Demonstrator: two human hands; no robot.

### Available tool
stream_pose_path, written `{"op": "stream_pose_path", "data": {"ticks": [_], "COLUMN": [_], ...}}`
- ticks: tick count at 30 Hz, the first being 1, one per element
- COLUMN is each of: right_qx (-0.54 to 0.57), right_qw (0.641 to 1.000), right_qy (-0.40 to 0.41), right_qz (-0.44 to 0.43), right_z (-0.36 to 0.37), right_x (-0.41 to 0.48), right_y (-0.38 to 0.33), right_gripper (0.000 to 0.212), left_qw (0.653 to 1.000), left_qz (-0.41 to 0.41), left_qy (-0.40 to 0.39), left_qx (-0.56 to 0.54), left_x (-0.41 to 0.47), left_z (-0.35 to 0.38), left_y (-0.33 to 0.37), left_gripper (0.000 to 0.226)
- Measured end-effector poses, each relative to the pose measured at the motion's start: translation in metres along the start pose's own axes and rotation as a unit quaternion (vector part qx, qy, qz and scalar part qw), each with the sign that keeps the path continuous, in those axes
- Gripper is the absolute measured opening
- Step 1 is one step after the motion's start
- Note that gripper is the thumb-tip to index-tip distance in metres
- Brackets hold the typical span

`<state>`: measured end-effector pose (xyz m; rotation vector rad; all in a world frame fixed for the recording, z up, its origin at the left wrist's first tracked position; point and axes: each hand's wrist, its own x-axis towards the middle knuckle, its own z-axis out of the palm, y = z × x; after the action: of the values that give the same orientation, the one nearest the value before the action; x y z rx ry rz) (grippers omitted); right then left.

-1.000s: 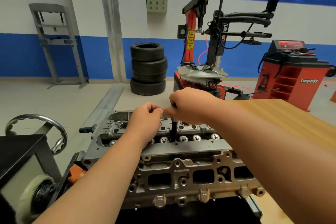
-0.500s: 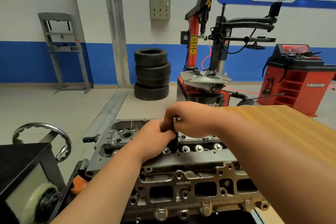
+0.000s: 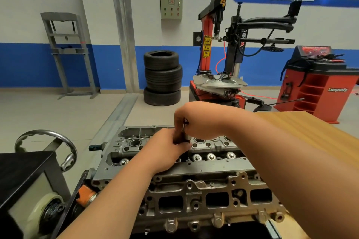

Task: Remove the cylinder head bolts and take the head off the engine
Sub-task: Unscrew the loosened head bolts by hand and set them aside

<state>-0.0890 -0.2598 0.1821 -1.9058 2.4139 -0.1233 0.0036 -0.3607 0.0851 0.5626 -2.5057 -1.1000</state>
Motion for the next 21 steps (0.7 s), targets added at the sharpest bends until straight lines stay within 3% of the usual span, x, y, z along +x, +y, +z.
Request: {"op": "stream_pose_path", "data": {"ticks": [3, 6, 10, 13, 15, 18, 21], "right_qx": [-0.065, -0.165, -0.155, -0.086, -0.056, -0.116, -0.159], "right_qw": [0.994, 0.98, 0.987, 0.996, 0.998, 0.99, 0.984], "right_qy": [0.063, 0.057, -0.004, -0.025, -0.011, 0.028, 0.016], "right_qz": [0.069, 0.093, 0.032, 0.013, 0.02, 0.08, 0.073], "right_z": [0.004, 0.005, -0.003, -0.005, -0.002, 0.003, 0.004], "right_x": [0.006, 0.013, 0.007, -0.002, -0.002, 0.007, 0.013], "right_y": [-0.003, -0.01, -0.014, -0.012, -0.01, -0.008, -0.008], "right_gripper": [0.032, 0.038, 0.02, 0.028, 0.023, 0.045, 0.036], "left_qw": [0.999, 0.998, 0.999, 1.0, 0.999, 0.998, 0.997], "left_qz": [-0.013, -0.034, -0.021, -0.012, -0.008, -0.013, -0.018], "left_qy": [0.042, 0.058, 0.019, 0.005, 0.028, 0.062, 0.067], "left_qx": [0.01, 0.009, 0.02, 0.016, 0.018, 0.006, 0.017], "left_x": [0.001, 0.001, -0.001, -0.001, 0.001, 0.004, 0.004], "left_z": [0.002, 0.003, 0.001, 0.0, 0.0, 0.002, 0.004], "left_y": [0.004, 0.007, 0.004, 0.002, 0.005, 0.009, 0.01], "left_gripper": [0.011, 0.018, 0.016, 0.004, 0.008, 0.021, 0.027]}}
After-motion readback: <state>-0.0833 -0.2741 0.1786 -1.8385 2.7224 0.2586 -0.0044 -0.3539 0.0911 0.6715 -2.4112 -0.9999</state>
